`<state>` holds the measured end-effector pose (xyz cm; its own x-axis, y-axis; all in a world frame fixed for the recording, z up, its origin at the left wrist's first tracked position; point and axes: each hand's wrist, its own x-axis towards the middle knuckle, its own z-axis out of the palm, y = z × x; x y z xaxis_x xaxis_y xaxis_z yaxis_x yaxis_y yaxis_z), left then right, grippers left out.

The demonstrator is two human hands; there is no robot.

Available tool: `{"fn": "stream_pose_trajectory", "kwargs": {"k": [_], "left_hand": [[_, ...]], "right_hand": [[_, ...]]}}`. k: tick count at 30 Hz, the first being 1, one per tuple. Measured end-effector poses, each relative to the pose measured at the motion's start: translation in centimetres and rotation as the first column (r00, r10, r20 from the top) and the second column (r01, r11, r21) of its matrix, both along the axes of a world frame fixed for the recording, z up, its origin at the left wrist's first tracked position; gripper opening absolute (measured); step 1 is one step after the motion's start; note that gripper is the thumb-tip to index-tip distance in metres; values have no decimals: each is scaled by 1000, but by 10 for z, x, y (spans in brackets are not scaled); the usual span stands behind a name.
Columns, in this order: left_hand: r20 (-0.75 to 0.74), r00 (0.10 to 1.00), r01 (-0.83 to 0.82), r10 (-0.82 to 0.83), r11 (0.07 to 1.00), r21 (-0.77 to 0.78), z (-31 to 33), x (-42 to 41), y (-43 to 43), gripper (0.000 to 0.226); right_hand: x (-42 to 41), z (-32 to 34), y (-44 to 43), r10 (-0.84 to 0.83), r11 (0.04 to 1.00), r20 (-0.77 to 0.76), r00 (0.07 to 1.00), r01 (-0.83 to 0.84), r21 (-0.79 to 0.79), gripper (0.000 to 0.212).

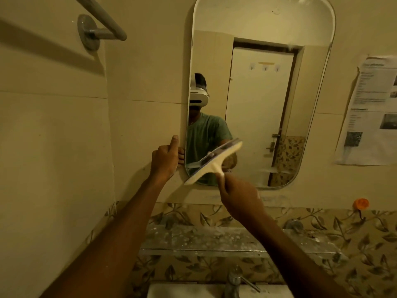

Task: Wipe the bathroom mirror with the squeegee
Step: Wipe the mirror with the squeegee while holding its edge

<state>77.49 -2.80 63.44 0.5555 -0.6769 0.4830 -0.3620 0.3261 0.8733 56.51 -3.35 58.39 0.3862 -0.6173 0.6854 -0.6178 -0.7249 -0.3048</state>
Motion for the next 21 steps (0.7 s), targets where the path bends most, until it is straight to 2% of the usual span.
{"fn": "stream_pose_trajectory", "kwargs": {"k": [2, 5, 8, 16, 21], "left_hand": [[-41, 998, 38, -37, 999, 25, 3, 3, 1, 59], [-51, 998, 40, -38, 998, 41, 3, 3, 2, 64], [-44, 999, 12, -10, 999, 48, 1, -1, 2, 64], [34, 980, -195, 195, 981, -3, -5, -17, -3, 55], [11, 964, -267, 267, 963, -32, -8, -23, -6, 50]], "right_hand": [[4, 15, -2, 3, 997, -274, 962, -26, -79, 32], [14, 25, -4, -94, 947, -473, 876, -68, -314, 46], [22, 23, -8, -123, 909, -514, 849, -112, -402, 54], [24, 23, -32, -78, 927, -510, 856, -126, -353, 67], [-4, 13, -56, -69, 930, -464, 883, -111, -351, 68]]}}
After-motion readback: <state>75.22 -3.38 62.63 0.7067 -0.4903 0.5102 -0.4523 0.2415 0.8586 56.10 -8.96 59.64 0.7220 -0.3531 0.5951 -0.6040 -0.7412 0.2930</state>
